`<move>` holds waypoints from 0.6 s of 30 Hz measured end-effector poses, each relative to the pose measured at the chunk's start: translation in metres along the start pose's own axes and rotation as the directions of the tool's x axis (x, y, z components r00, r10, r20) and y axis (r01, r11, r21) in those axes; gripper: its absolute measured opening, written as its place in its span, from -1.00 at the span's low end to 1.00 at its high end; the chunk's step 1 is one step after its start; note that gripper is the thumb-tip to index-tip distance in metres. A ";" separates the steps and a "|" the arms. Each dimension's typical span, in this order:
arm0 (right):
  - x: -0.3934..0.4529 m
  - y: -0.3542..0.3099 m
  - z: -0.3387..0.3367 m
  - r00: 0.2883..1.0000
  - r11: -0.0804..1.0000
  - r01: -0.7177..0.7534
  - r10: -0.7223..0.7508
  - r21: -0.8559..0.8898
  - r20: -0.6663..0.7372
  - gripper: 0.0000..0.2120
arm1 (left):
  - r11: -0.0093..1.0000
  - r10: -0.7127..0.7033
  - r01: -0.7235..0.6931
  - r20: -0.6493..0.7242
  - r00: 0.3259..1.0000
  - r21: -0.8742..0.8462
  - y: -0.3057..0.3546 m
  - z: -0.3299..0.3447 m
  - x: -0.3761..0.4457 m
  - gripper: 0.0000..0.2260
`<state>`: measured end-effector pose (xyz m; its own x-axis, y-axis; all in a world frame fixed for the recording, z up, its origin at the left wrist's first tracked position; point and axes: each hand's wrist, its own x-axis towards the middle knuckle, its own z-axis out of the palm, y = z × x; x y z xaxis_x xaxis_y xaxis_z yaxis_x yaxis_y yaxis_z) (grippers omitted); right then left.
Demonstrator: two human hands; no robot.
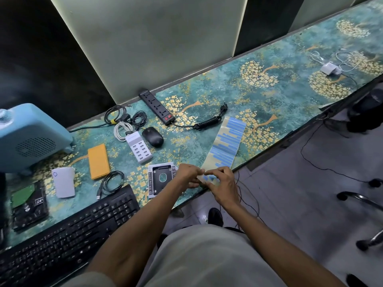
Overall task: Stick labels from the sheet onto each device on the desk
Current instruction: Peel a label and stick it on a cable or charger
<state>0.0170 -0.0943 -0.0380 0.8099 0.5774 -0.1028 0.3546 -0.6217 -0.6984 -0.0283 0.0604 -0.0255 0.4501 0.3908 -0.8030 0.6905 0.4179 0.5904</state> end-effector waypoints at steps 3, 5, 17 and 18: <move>0.002 -0.001 -0.002 1.000 0.998 0.006 -0.007 0.059 0.018 -0.76 | 0.998 -0.036 0.036 0.010 0.999 -0.050 0.001 0.003 -0.002 -0.86; 0.001 0.001 -0.004 1.000 0.998 0.015 -0.017 0.055 0.024 -0.77 | 0.998 -0.041 0.042 0.006 0.999 -0.056 0.000 0.006 -0.002 -0.86; 0.020 0.007 -0.015 0.992 0.997 0.077 -0.079 0.023 0.097 -0.81 | 1.000 0.003 -0.004 -0.083 0.997 -0.006 0.009 0.016 0.002 -0.80; 0.023 0.008 -0.016 0.991 0.996 0.090 -0.092 0.026 0.100 -0.83 | 1.000 0.009 -0.011 -0.082 0.997 -0.022 0.008 0.015 0.004 -0.78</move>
<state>0.0454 -0.0943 -0.0344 0.7232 0.6821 -0.1080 0.4136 -0.5530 -0.7233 -0.0123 0.0529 -0.0250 0.4083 0.4608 -0.7880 0.6729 0.4314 0.6010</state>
